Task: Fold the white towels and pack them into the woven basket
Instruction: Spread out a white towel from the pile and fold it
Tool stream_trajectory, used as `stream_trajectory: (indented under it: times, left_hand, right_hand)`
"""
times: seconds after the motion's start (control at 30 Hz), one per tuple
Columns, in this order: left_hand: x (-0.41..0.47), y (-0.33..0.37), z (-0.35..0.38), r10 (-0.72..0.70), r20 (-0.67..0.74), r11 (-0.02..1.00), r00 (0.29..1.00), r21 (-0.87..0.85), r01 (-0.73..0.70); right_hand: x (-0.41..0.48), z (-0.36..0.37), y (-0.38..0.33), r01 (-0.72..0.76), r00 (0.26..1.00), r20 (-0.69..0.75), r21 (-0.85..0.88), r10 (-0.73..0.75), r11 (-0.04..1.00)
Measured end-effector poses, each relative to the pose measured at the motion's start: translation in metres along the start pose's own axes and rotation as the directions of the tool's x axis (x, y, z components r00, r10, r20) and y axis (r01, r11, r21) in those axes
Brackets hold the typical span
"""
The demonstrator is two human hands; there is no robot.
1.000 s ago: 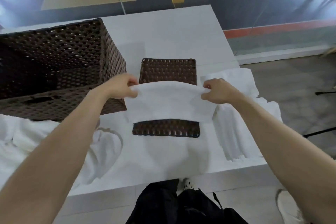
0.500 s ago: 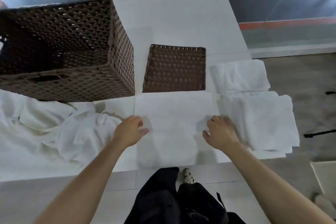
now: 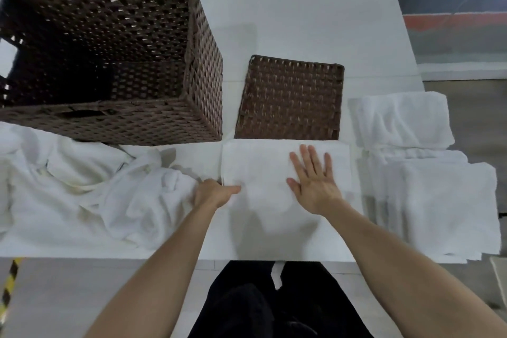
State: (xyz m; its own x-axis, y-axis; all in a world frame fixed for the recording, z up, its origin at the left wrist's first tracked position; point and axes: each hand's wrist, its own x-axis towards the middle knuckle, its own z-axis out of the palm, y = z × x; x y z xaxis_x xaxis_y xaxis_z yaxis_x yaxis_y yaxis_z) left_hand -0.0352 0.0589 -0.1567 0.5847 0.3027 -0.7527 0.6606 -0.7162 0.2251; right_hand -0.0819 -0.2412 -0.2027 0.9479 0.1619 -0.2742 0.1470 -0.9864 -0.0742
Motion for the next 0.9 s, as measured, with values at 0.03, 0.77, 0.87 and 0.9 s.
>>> stream_trajectory:
  times: [0.03,0.77,0.87,0.9]
  left_hand:
    - [-0.003,-0.001,0.0,0.017,0.021,0.998,1.0,-0.064,-0.016]
    - [-0.124,0.111,0.064,0.443,0.283,0.896,0.851,-0.172,-0.409]
    - [-0.107,0.098,0.07,0.293,-0.011,0.945,0.956,-0.148,-0.292]
    - [-0.101,0.096,0.074,0.248,-0.009,0.958,0.969,-0.144,-0.246]
  right_hand:
    - [0.0,0.0,-0.001,0.001,1.0,-0.009,0.005,-0.001,1.0]
    - [-0.006,-0.11,0.073,-0.546,0.827,0.367,0.703,0.425,0.455]
    - [-0.003,-0.109,0.083,-0.545,0.827,0.328,0.669,0.457,0.505]
    - [-0.001,-0.105,0.084,-0.551,0.826,0.33,0.642,0.457,0.533]
